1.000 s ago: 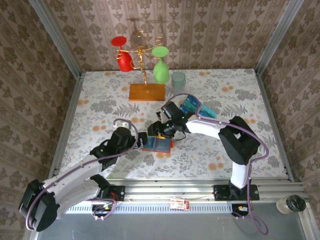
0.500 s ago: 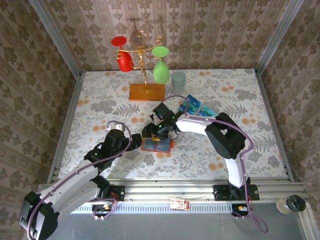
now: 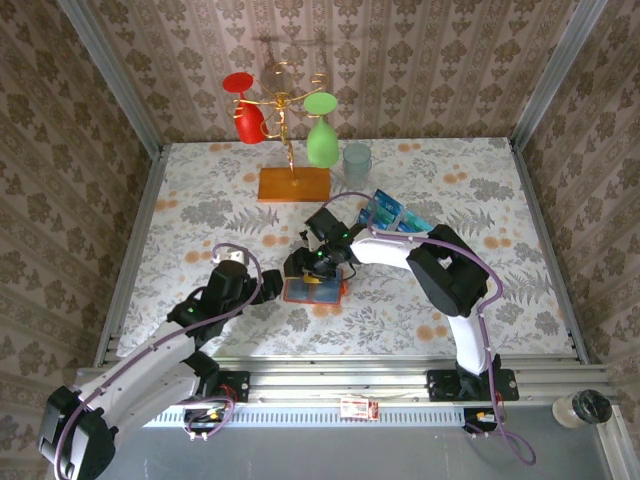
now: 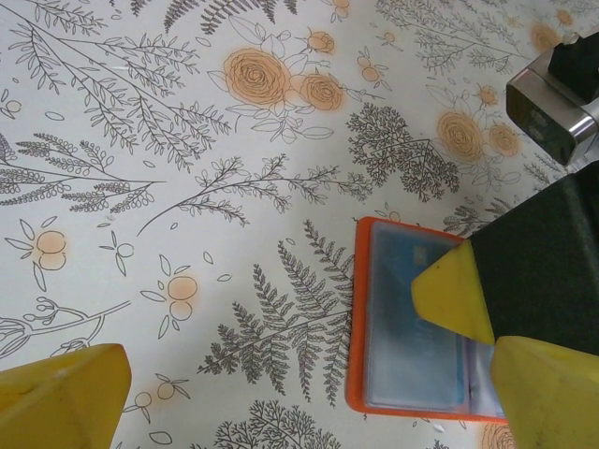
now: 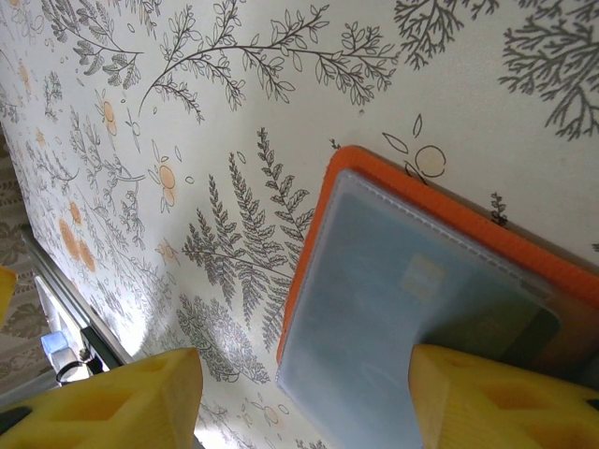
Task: Put the credit cards into the card holder
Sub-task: Turn over the card slot at the card holder, then move the card holder to the center of the table.
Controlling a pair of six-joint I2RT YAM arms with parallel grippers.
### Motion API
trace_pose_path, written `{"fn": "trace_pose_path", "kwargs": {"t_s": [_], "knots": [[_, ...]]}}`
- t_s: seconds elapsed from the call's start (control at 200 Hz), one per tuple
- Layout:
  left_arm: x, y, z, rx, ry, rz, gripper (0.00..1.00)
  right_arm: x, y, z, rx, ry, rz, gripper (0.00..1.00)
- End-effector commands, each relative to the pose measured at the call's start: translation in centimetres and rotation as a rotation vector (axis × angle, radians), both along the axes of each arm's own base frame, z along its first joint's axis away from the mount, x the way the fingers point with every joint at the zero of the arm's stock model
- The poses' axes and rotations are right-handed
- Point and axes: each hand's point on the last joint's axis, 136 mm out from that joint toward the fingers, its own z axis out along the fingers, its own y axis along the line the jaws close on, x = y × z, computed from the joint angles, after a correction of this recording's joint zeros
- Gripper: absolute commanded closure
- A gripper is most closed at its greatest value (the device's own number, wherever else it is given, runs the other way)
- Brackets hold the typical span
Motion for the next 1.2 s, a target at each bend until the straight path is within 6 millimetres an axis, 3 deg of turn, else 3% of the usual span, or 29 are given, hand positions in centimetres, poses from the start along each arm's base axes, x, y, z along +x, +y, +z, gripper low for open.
{"fn": "trace_pose_path", "kwargs": {"t_s": [0.0,0.2,0.325,0.57,0.65,0.985,1.07,1.195], "knots": [[-0.2,0.3,-0.7,0.016,0.020,-0.001,0.00,0.8,-0.5,3.1,0.030,-0.037,-0.009,0.39],[-0.1,0.0,-0.9,0.013,0.029,-0.009,0.00,1.2,-2.1,5.1,0.045,-0.074,-0.044,0.39],[0.1,-0.4,-0.8,0.012,0.033,-0.021,0.00,1.0,-4.3,5.5,0.015,-0.098,-0.074,0.39],[1.1,-1.3,-0.6,0.022,0.032,-0.044,0.00,-0.7,-11.8,3.3,-0.295,-0.189,-0.098,0.41],[1.4,-1.7,-0.6,0.023,0.033,-0.051,0.00,-1.4,-13.3,2.5,-0.359,-0.196,-0.090,0.41],[2.3,-3.0,-1.6,0.028,0.058,-0.063,0.00,-2.6,-13.6,-0.7,-0.413,-0.150,-0.039,0.48],[2.5,-3.3,-1.8,0.030,0.064,-0.070,0.00,-2.5,-13.8,-1.4,-0.432,-0.144,-0.033,0.55],[2.6,-3.7,-2.1,0.032,0.072,-0.076,0.00,-2.2,-14.3,-1.9,-0.462,-0.144,-0.034,0.75]]}}
